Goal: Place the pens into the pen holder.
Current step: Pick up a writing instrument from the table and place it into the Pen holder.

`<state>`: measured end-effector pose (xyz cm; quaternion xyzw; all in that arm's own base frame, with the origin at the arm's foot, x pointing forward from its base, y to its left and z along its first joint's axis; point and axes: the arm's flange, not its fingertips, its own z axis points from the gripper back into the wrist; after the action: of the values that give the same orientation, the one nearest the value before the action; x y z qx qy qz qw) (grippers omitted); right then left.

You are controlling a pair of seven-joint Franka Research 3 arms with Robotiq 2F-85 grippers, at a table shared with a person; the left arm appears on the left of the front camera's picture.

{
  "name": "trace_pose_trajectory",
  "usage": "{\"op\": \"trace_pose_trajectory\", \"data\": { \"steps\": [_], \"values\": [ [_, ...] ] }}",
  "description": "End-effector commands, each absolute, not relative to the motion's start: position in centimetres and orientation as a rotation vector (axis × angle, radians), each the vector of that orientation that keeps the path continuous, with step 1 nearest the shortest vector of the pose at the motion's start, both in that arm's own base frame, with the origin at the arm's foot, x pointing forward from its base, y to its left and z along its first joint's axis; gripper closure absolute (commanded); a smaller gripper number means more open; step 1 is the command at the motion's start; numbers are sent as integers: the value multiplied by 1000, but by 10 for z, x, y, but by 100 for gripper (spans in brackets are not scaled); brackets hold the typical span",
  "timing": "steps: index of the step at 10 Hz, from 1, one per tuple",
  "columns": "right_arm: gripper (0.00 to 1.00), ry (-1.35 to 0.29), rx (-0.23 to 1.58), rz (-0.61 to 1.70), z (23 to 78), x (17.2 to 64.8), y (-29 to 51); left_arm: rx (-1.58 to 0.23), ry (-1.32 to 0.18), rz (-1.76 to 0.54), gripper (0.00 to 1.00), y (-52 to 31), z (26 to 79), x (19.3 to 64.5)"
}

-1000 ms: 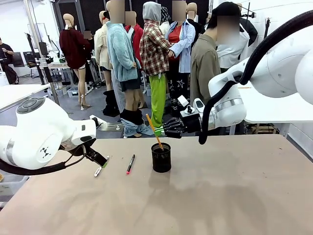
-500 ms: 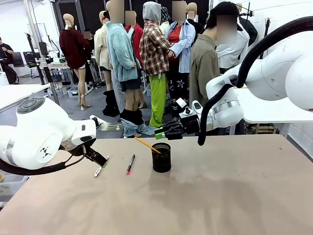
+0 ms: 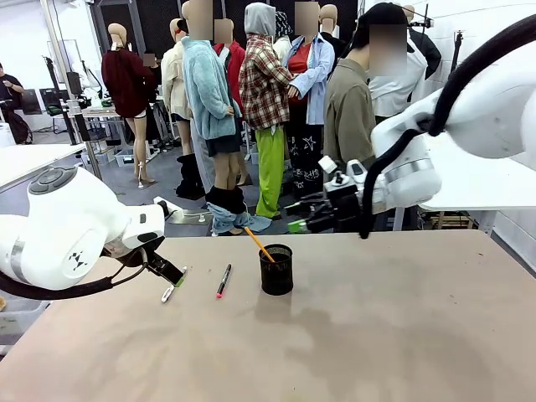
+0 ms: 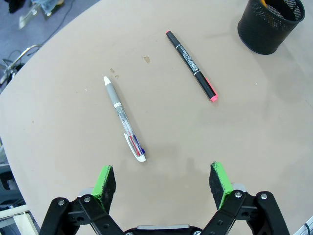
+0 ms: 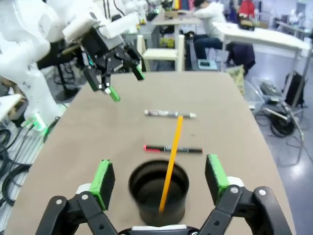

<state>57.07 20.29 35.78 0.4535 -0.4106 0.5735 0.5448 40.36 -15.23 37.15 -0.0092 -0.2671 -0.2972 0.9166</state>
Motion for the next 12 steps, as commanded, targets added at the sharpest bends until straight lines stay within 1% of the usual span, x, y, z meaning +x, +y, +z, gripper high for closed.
{"op": "trace_pose_trajectory", "data": {
  "steps": [1,2,5,6,7,8,9,11,12],
  "values": [
    [0,-897,950,1313,375,533,155,-21,-550,-608,0,-151,372,404],
    [0,-868,910,1291,381,522,132,-21,-550,-608,0,-151,372,404],
    [0,-845,704,1059,391,473,46,-21,-550,-608,0,-151,372,404],
    [0,-861,635,944,396,457,14,-21,-550,-608,0,-151,372,404],
    [0,-854,627,862,397,440,-17,-21,-550,-608,0,-151,372,404],
    [0,-799,603,779,396,427,-42,-21,-550,-608,0,-151,372,404],
    [0,-782,566,663,395,412,-67,-21,-550,-608,0,-151,372,404],
    [0,-789,494,430,396,390,-115,-21,-550,-608,0,-151,372,404],
    [0,-795,467,373,399,385,-126,-21,-550,-608,0,-151,372,404]
  ]
}}
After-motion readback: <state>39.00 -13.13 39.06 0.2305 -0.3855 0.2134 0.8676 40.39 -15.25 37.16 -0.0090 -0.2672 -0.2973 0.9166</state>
